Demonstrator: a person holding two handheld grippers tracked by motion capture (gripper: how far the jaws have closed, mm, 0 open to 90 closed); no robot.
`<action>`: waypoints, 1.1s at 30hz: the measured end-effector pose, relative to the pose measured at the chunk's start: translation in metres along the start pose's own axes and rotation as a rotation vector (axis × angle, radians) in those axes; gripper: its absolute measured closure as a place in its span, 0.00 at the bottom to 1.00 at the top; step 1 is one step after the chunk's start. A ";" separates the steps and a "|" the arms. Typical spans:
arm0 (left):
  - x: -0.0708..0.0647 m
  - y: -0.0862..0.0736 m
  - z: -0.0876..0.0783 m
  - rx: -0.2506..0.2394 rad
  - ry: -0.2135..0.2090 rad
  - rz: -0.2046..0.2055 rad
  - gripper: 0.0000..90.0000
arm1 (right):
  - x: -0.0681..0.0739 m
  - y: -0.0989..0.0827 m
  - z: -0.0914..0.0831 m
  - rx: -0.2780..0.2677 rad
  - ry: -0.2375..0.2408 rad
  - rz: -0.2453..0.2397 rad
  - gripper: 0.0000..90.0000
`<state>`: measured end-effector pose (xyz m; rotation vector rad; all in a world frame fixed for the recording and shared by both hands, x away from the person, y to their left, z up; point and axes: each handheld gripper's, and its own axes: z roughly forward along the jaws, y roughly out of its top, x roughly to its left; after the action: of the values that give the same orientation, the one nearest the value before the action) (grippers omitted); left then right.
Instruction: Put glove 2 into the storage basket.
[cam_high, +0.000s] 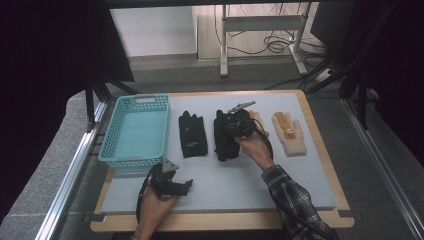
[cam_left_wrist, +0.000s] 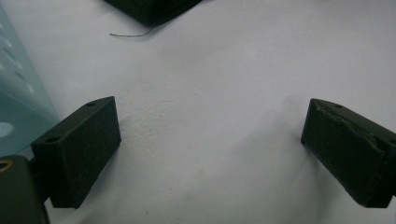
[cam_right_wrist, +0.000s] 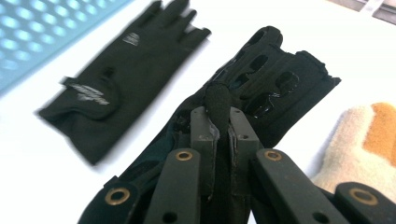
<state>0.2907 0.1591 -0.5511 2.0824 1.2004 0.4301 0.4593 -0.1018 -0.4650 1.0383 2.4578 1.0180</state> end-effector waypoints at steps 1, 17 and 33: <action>0.000 0.000 0.000 -0.002 0.001 0.000 0.05 | 0.002 0.000 -0.005 -0.008 0.007 0.001 0.92; 0.000 0.000 0.000 -0.004 0.000 -0.004 0.05 | 0.048 -0.052 -0.077 -0.066 0.111 0.049 0.91; -0.001 0.000 0.000 -0.003 0.002 -0.006 0.05 | 0.052 -0.101 -0.072 -0.083 0.093 0.067 0.61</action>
<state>0.2904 0.1586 -0.5512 2.0754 1.2057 0.4309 0.3352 -0.1506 -0.4846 1.0763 2.4446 1.2042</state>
